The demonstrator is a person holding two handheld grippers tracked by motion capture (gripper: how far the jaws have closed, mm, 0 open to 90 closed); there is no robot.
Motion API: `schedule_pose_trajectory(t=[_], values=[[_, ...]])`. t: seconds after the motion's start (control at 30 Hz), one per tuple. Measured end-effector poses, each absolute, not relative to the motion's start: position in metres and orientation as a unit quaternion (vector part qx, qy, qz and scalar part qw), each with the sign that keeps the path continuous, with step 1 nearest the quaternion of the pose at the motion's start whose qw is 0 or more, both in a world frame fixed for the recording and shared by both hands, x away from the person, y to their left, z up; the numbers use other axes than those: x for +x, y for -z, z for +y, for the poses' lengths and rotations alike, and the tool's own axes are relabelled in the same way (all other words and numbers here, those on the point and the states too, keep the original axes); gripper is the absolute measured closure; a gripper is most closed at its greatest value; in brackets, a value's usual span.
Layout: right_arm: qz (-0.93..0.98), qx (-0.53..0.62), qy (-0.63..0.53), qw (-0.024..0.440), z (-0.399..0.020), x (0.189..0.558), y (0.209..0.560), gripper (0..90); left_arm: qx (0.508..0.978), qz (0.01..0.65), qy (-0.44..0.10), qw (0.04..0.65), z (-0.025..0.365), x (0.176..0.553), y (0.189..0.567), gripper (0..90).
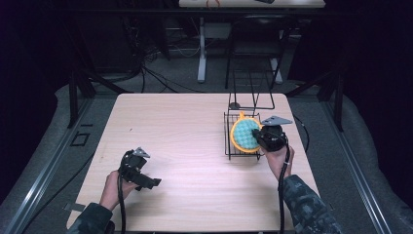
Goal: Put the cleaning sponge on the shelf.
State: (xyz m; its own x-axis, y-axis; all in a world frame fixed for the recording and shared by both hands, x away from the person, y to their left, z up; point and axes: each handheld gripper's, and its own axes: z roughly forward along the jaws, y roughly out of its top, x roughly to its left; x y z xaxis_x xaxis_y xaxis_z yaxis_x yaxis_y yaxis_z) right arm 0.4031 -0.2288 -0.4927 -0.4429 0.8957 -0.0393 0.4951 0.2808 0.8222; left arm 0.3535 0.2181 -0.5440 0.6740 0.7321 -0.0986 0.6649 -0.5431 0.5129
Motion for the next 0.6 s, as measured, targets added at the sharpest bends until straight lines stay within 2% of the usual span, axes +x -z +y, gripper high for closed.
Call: schedule_pose_trajectory(t=[0.6], values=[[0.757,0.467,-0.375,0.261,-0.222,0.417,0.506,88.1,0.876,0.398,-0.064,0.263,0.218,0.353,0.544,0.3]])
